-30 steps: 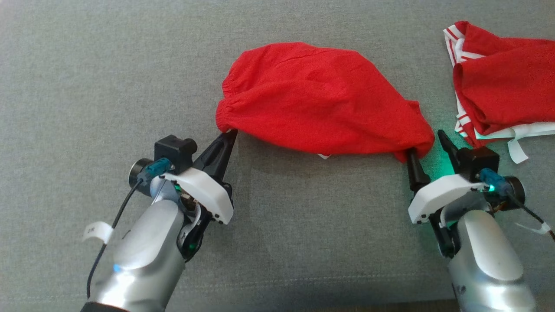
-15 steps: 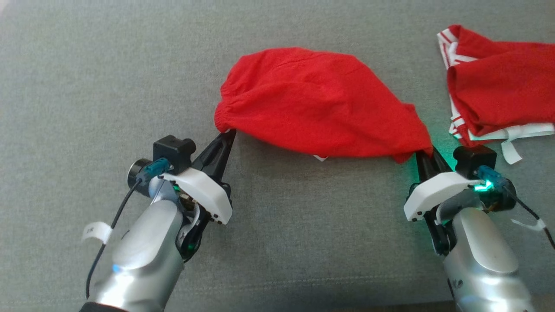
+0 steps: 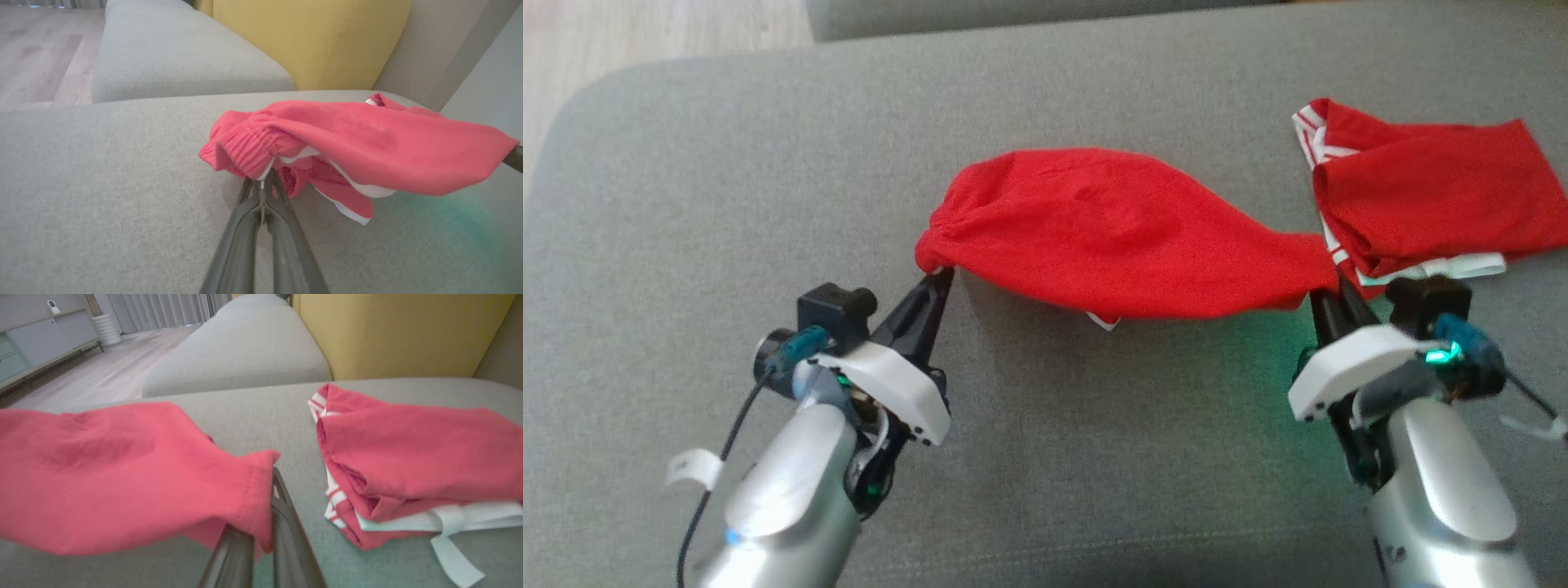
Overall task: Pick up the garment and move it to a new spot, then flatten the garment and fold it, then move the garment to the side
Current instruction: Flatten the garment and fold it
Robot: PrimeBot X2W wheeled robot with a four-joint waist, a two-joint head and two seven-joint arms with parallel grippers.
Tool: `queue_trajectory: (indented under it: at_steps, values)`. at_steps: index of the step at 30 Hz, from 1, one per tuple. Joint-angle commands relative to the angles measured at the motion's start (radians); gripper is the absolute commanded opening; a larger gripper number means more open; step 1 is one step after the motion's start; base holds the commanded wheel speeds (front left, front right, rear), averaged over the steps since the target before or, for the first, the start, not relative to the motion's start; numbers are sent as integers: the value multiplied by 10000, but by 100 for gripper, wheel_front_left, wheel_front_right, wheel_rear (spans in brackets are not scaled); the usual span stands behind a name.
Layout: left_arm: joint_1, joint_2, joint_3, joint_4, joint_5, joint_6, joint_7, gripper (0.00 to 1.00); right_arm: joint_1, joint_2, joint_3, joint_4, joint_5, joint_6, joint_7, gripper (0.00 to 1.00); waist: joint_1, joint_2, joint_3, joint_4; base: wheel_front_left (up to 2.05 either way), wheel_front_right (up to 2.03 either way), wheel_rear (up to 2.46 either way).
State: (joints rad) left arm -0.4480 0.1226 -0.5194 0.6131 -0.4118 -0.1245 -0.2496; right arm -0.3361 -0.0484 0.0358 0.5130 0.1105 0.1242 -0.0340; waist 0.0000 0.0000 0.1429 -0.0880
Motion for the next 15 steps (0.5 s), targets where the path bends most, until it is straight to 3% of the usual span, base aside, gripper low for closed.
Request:
queue_trajectory:
  at_steps: [1,9,15]
  values:
    - [-327,292,445,-390,108,-32,-122,0,-226,-29,231,-519,-84,65,87,0,0,0,-175,20,0,0,0]
    - [-1261,1008,621,-1689,378,-35,62,0,-1074,-422,381,-2709,82,65,1263,0,0,0,-866,321,0,0,0]
    - [-2505,1489,1005,-2935,57,-43,767,0,-2155,-371,269,-3327,102,65,1518,0,0,0,-1314,448,0,0,0]
